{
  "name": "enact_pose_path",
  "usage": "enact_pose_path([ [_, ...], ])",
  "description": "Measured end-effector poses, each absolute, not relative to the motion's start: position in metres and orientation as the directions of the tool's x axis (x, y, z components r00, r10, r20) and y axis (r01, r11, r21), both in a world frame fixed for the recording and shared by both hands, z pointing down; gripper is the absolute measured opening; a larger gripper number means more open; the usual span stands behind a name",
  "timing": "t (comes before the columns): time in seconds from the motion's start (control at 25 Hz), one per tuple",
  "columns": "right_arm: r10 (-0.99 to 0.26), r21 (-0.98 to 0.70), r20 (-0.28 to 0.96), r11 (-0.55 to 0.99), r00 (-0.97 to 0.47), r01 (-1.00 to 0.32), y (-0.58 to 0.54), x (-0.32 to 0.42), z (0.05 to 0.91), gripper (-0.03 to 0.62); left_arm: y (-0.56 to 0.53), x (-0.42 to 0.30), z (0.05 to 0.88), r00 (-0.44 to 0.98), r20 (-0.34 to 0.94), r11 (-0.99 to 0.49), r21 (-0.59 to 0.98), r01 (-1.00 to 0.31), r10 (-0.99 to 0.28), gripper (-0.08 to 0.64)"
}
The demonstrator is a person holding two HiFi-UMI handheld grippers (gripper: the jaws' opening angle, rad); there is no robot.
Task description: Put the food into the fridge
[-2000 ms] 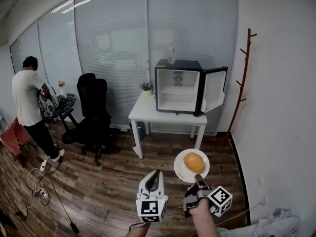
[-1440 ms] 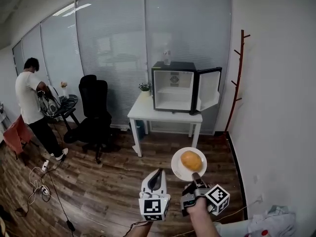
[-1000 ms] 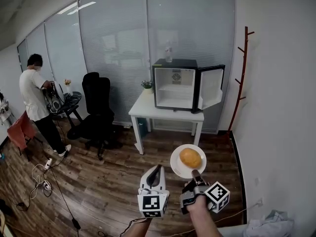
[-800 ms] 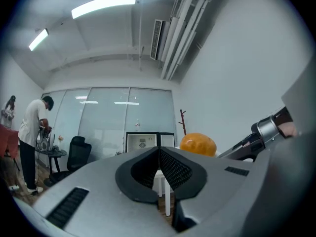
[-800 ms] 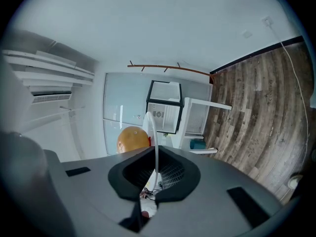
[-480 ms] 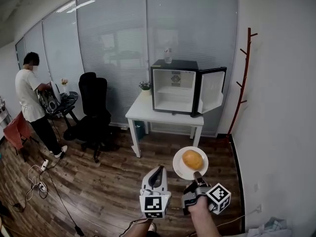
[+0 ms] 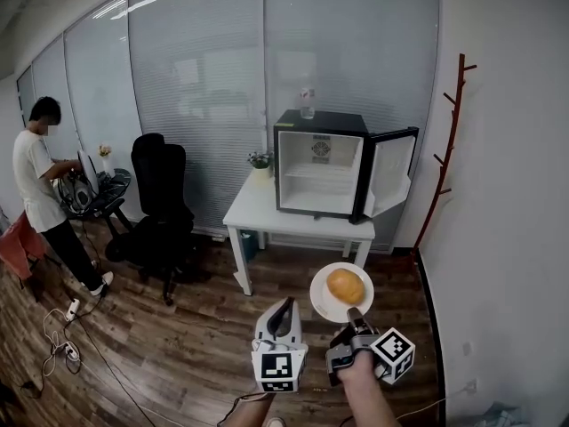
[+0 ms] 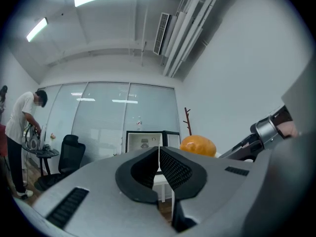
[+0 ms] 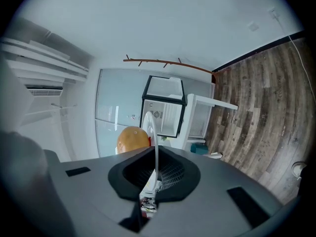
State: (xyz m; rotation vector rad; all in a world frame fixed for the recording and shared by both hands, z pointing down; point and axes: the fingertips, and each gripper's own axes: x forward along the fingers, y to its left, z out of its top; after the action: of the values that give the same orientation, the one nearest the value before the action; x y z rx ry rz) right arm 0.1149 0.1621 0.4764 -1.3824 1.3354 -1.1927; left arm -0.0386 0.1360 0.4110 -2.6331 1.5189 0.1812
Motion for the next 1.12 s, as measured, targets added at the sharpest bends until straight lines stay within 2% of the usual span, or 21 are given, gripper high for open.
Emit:
enact_pose_path([
  [0.48,-0.997,-0.976,0.077,-0.08,0.019,-0.202,0.061,0.086,0.476,0.033,0.028,-0.068,0.409,0.531,-0.169,-0.536,-0.016,-0.844,-0.831,0.032],
  [1.12,-0.997,-0.979,0.08,-0.082,0.019,-0.184,-0.041,0.111,0.486,0.034,-0.069,-0.038,0.42,0.542,-0.16,-0.545,-0.03,-0.838,-0.825,0.032],
])
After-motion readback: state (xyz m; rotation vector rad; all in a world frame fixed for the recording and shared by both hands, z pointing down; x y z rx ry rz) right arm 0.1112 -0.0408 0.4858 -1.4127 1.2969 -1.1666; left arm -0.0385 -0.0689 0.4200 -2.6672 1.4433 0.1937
